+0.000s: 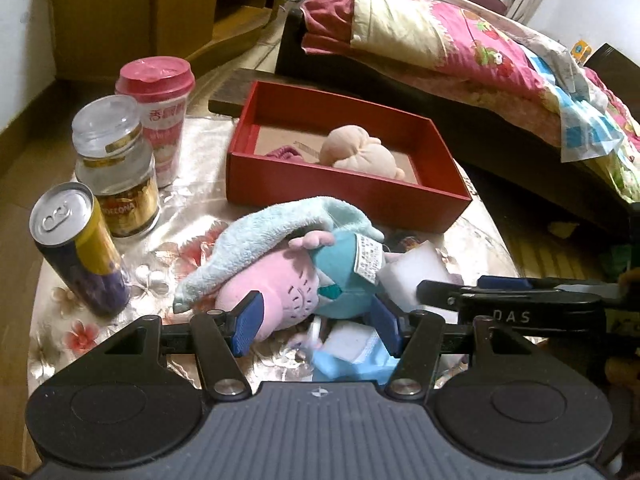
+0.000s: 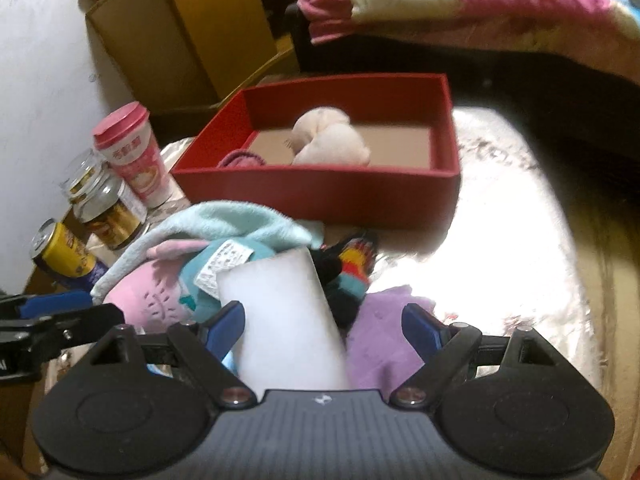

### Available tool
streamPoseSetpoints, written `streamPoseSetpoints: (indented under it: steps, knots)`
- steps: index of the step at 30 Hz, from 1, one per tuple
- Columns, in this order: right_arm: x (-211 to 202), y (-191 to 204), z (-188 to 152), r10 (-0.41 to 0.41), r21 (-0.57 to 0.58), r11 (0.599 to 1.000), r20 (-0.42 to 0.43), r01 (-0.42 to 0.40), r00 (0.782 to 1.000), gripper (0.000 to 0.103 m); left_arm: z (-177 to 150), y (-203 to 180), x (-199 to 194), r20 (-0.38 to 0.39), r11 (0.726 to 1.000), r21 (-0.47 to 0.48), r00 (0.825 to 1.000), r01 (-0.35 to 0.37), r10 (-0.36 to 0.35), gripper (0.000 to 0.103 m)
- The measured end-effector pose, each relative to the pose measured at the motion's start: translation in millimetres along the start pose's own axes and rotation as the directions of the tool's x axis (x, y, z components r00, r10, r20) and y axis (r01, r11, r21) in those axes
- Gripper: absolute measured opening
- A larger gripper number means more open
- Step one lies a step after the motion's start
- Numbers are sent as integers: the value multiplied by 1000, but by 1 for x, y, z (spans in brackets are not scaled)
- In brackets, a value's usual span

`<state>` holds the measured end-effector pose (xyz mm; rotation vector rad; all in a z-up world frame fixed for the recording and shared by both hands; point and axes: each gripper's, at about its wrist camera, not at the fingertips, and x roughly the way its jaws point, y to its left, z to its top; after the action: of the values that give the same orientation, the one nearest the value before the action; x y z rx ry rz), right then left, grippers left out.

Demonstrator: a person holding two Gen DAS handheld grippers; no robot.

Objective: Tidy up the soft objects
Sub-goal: 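Grasp the white sponge with the right tool while the left tool grasps another sponge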

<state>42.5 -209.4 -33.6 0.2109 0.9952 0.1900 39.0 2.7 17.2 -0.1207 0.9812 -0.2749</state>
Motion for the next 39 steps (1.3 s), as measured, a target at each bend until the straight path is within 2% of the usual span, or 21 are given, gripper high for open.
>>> streamPoseSetpoints:
  steps: [3,7,9,11,13,18,22,25,28,32,39]
  knots:
    - [-1,2,-2,37,-4,999,-8,-37,999,64,0,0,0,-1,1000,4,1000,6,-6,60]
    - [5,14,-3,46,-52,997,-40,-48,998,61,-2,-1,3,-15,1000,12,1000,12,-12,60]
    - [10,19,-4,39,-74,996,-57,-44,998,33,-4,-2,4,-23,1000,24,1000,15,-14,60]
    - [15,20,-5,27,-80,996,-81,-34,996,29,-6,-3,5,-31,999,34,999,24,-23,60]
    - [16,13,-6,52,-51,997,-92,-57,994,26,-7,-5,4,-35,998,44,999,39,-37,60]
    - [-2,-3,-2,120,28,993,-65,-119,991,9,-12,-18,0,-25,990,125,998,68,-65,65]
    - [-21,-10,0,125,60,990,-23,-124,992,9,-19,-34,2,-16,977,208,999,54,-51,65]
    - [-26,-10,-3,122,74,990,-20,-120,992,9,-24,-42,5,-32,967,244,997,76,-70,64]
    - [-23,-6,-9,118,75,990,-37,-115,992,9,-31,-54,5,-31,943,316,995,101,-96,65]
    - [-18,-3,-11,111,69,992,-50,-107,993,9,-44,-65,13,-34,911,404,997,80,-72,68]
    - [-11,4,-15,97,62,994,-57,-94,994,9,-50,-65,40,-106,922,380,994,72,-33,68]
